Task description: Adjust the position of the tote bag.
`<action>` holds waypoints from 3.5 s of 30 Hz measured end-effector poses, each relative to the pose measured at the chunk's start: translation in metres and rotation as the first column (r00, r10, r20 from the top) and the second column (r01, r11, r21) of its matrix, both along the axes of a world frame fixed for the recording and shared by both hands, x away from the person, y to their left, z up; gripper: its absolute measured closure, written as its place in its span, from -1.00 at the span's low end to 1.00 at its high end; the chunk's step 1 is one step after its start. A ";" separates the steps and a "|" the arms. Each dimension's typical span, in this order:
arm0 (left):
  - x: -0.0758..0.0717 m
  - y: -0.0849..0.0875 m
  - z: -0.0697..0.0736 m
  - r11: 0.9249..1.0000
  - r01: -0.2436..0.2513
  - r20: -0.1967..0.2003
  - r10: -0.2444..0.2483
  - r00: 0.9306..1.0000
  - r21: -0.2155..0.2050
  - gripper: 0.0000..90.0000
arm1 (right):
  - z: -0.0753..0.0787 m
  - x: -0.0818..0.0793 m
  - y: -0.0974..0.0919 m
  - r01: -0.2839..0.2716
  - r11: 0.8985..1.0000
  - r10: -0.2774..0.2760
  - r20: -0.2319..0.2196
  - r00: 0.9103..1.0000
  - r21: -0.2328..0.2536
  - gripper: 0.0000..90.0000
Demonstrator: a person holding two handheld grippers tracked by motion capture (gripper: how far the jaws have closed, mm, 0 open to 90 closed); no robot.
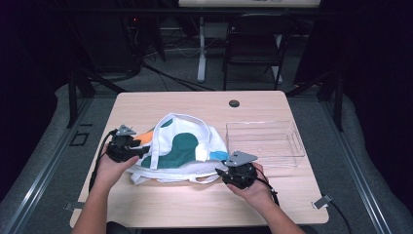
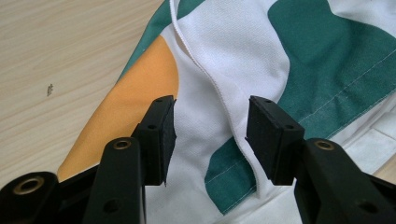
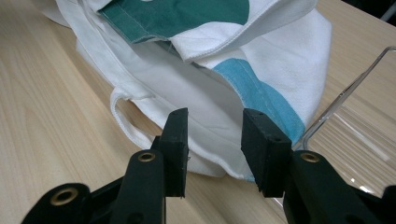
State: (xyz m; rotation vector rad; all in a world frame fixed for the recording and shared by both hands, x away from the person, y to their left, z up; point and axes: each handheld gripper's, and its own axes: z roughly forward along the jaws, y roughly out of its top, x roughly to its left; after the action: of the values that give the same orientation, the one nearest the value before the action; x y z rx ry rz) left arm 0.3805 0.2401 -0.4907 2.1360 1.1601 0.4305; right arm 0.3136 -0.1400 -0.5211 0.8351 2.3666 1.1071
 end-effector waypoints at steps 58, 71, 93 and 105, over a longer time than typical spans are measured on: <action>-0.003 -0.017 -0.031 0.994 0.106 -0.192 -0.102 0.976 0.015 0.45 | 0.006 0.007 0.002 -0.010 0.998 0.008 0.021 1.000 0.065 0.50; -0.001 -0.018 -0.035 0.992 0.120 -0.221 -0.112 0.969 0.023 0.49 | 0.006 0.007 0.002 -0.017 0.998 0.015 0.029 0.999 0.060 0.52; -0.001 -0.018 -0.037 0.992 0.120 -0.210 -0.110 0.972 0.040 0.66 | 0.005 0.006 0.004 -0.019 0.999 0.017 0.033 0.999 0.049 0.58; -0.003 -0.020 -0.034 0.988 0.155 -0.220 -0.147 0.964 0.018 0.84 | 0.004 0.007 0.004 -0.024 0.999 0.023 0.029 0.999 0.045 0.58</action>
State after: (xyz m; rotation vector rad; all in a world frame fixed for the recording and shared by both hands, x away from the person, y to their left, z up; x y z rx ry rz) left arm 0.3780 0.2205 -0.5244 2.3287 1.1025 0.1504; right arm 0.3208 -0.1360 -0.5172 0.8032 2.3416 1.1786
